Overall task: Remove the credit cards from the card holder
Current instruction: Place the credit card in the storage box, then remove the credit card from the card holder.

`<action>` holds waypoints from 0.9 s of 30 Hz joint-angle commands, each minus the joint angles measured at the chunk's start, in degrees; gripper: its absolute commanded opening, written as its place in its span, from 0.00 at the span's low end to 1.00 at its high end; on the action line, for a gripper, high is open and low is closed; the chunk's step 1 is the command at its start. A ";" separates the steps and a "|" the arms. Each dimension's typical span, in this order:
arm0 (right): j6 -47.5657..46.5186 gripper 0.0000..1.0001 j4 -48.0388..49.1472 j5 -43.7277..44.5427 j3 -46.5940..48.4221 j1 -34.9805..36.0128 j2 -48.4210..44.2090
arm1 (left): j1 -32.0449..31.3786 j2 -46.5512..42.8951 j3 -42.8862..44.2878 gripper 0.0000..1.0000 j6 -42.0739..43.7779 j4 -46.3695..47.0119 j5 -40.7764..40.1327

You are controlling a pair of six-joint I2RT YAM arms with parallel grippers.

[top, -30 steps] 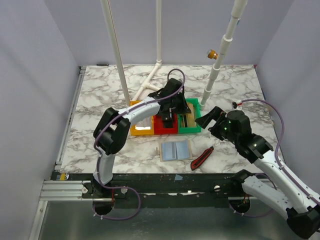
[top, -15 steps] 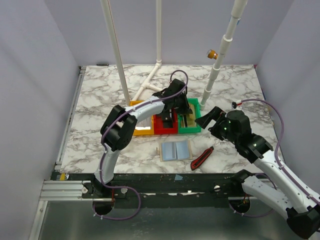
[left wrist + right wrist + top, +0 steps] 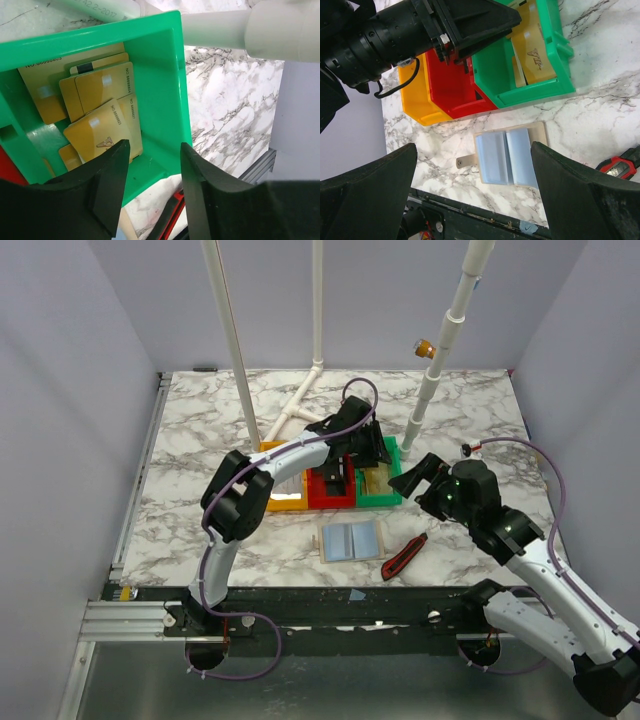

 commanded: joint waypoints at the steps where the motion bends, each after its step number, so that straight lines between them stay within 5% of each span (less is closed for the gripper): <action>1: -0.79 0.99 0.80 -1.01 -0.11 -0.02 0.40 | -0.43 -4.00 1.53 0.48 1.76 -1.59 -0.49; 14: -1.70 0.99 1.78 -1.88 0.03 0.02 2.24 | -0.07 -13.41 -1.00 0.58 5.08 -4.37 -1.85; 27: -6.40 0.99 3.72 -7.59 -0.58 0.71 12.08 | 2.14 -38.04 -24.38 0.65 8.87 -6.22 -7.43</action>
